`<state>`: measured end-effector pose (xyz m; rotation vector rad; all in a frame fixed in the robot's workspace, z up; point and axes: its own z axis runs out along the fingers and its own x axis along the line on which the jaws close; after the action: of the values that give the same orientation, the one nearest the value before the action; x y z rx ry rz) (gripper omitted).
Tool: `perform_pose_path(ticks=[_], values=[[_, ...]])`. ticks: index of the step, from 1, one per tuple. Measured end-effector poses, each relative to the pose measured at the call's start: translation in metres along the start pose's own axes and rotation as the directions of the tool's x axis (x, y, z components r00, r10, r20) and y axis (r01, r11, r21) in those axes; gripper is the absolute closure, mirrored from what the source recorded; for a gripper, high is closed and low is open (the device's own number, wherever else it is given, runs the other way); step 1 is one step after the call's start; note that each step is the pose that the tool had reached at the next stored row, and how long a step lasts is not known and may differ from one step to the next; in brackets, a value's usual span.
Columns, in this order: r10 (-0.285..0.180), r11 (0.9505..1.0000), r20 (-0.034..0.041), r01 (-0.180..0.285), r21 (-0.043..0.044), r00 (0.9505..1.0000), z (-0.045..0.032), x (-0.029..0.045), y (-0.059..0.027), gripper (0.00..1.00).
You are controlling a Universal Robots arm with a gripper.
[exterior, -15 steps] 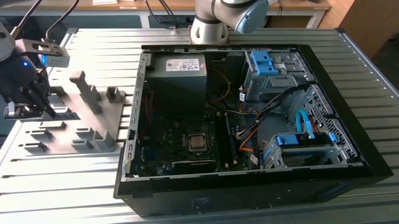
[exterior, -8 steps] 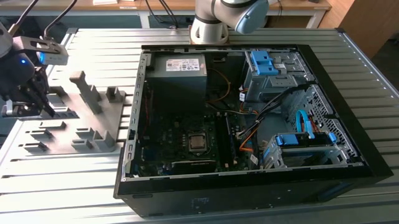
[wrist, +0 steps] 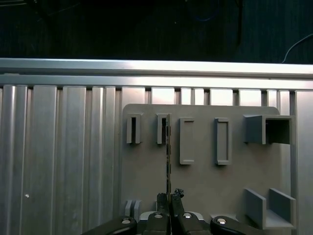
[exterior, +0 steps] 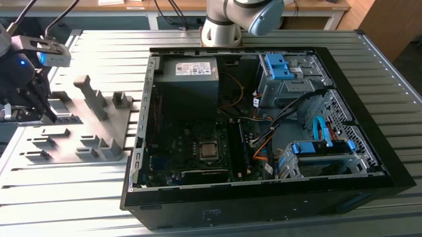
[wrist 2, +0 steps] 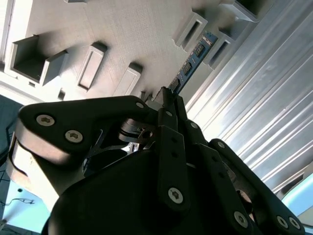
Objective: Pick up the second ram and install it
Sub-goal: 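Pick up the second ram and move it above second insertion slot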
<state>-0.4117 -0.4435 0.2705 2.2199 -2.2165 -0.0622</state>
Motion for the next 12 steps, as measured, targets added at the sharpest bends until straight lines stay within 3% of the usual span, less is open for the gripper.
perform_pose_path(ticks=[12], values=[[0.0,1.0,-0.0001,0.0,-0.0001,1.0,-0.0093,-0.0002,0.0003,0.86]])
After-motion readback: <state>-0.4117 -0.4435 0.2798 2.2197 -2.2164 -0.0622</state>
